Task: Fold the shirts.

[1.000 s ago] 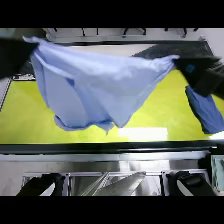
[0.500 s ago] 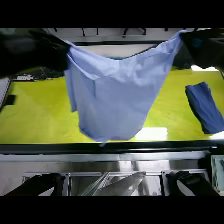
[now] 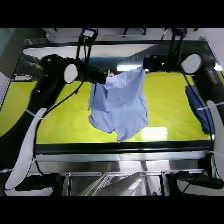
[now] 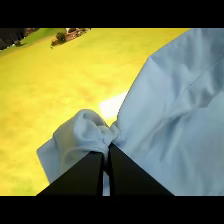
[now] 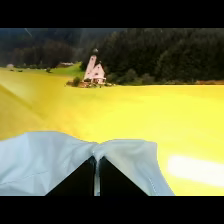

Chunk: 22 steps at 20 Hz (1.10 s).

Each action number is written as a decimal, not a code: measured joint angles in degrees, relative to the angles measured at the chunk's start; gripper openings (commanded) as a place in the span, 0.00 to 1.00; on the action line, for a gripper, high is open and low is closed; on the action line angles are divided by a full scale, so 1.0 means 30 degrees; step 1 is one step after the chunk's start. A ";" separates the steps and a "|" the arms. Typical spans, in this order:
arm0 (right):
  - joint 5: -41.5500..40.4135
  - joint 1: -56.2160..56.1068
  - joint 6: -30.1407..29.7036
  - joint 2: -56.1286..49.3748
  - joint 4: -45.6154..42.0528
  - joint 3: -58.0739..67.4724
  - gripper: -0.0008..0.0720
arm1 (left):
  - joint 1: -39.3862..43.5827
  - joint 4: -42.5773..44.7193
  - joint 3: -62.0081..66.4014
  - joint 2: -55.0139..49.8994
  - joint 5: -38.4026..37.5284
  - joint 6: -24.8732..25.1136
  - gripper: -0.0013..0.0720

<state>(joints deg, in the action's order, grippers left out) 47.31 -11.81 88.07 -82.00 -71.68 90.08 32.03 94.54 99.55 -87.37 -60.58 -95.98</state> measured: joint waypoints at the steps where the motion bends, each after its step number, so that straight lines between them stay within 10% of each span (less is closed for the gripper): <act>1: -0.0321 0.0000 0.0007 -0.0597 -0.0051 0.0007 0.04 | 0.0007 0.0015 -0.0022 -0.0466 0.0379 -0.0007 0.04; 2: -0.0532 0.0000 0.0029 -0.1035 -0.0073 0.0007 0.06 | 0.0007 0.0058 -0.0044 -0.0874 0.0699 -0.0007 0.04; 3: -0.0765 0.0000 0.0051 -0.1370 -0.0109 0.0007 0.37 | 0.0007 0.0066 -0.0058 -0.1173 0.0867 -0.0007 0.23; 4: -0.1013 0.0000 0.0058 -0.1566 -0.0124 0.0015 1.00 | -0.0036 0.0080 -0.0058 -0.1392 0.0954 -0.0007 0.75; 5: -0.1086 0.0007 0.0058 -0.1676 -0.0160 0.0022 0.99 | -0.0131 0.0080 -0.0036 -0.1501 0.0991 -0.0007 0.96; 14: 0.6674 0.2353 -0.1107 0.1362 0.0087 -0.1173 0.99 | -0.3847 -0.0707 0.1049 -0.0714 -0.6426 0.0284 0.96; 16: 0.7730 0.3104 -0.1676 0.2914 0.0976 -0.3330 0.98 | -0.5224 -0.2820 -0.1829 0.0408 -0.6615 0.0583 0.82; 22: 0.7832 0.4022 -0.3118 0.8262 0.4699 -1.2160 0.98 | -1.0214 -1.1089 -1.0178 0.1333 -0.4736 0.2907 0.82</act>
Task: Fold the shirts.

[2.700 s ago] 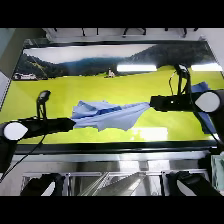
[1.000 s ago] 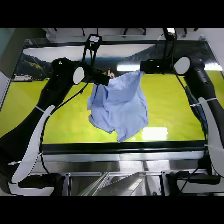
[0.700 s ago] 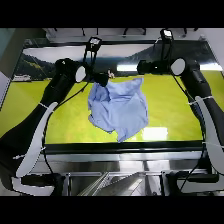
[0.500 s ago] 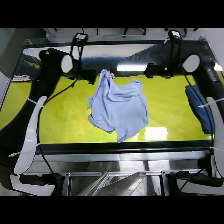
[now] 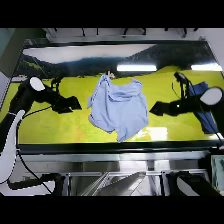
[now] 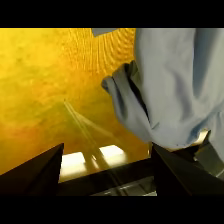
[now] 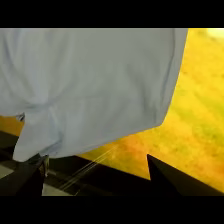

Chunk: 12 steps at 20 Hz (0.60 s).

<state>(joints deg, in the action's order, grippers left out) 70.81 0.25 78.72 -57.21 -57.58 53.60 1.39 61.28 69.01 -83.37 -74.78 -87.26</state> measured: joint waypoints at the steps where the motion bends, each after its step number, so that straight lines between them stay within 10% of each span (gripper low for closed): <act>1: -0.0051 0.0015 -0.0117 0.0801 0.0554 -0.1122 0.98 | -0.0510 -0.0962 -0.0787 -0.0321 0.0262 0.0372 0.82; 12: -0.0794 0.0146 0.0423 0.5778 0.2565 -0.4189 0.98 | 0.0641 -0.6324 -0.2674 -0.4320 0.3497 0.2477 0.82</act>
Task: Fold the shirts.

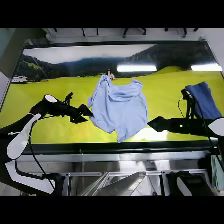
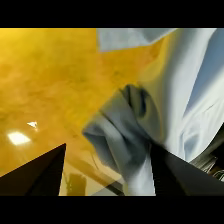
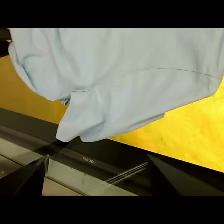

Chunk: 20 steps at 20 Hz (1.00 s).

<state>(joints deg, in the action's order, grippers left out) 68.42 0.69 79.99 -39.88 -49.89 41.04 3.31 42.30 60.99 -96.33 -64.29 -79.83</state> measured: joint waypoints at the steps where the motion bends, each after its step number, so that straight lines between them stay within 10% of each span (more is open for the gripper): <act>1: -0.0036 0.0000 0.0029 0.0124 0.0000 -0.0015 0.98 | 0.0248 -0.0087 -0.0015 -0.0117 0.0328 0.0036 0.78; 3: -0.0109 0.0000 0.0051 0.0284 0.0044 -0.0051 0.98 | 0.0743 0.0073 -0.0073 -0.0299 0.1166 0.0146 0.04; 20: -0.2834 0.1253 0.0408 -0.6164 -0.0219 -0.0066 0.98 | 0.0211 0.4022 0.0656 0.9559 -0.4022 0.0430 0.04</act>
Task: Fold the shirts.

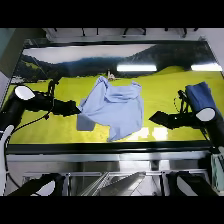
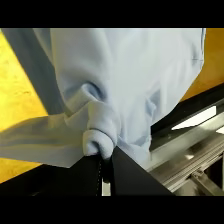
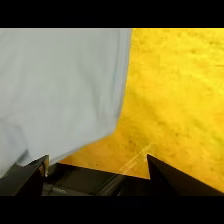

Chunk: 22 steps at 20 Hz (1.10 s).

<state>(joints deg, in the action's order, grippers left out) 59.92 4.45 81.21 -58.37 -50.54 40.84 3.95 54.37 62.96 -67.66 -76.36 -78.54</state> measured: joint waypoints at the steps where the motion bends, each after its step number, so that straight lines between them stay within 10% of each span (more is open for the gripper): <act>1: -0.0189 0.0029 -0.0342 -0.0896 0.0685 0.0000 0.98 | 0.0277 0.0525 0.0051 0.0590 -0.0270 -0.0015 0.04; 16: -0.1377 -0.3781 -0.2011 -0.6892 0.4830 -0.0248 0.85 | 0.3453 0.5523 0.0146 0.1275 -0.1195 -0.1537 0.04; 17: -0.1494 -0.4029 -0.1887 -0.6929 0.4830 -0.0270 0.76 | 0.3475 0.5523 0.0146 0.1231 -0.1195 -0.1625 0.04; 19: -0.1814 -0.4524 -0.1741 -0.6987 0.4517 -0.0306 0.05 | 0.3497 0.5508 0.0146 0.1268 -0.1166 -0.1668 0.04; 22: -0.1843 -0.4765 -0.2084 -0.6623 0.4634 -0.0284 0.04 | 0.3497 0.5508 0.0146 0.1719 -0.1107 -0.1770 0.04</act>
<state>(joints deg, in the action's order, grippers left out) 54.39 -9.85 74.96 -78.24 -36.64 39.99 14.44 70.89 63.40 -62.50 -79.68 -83.85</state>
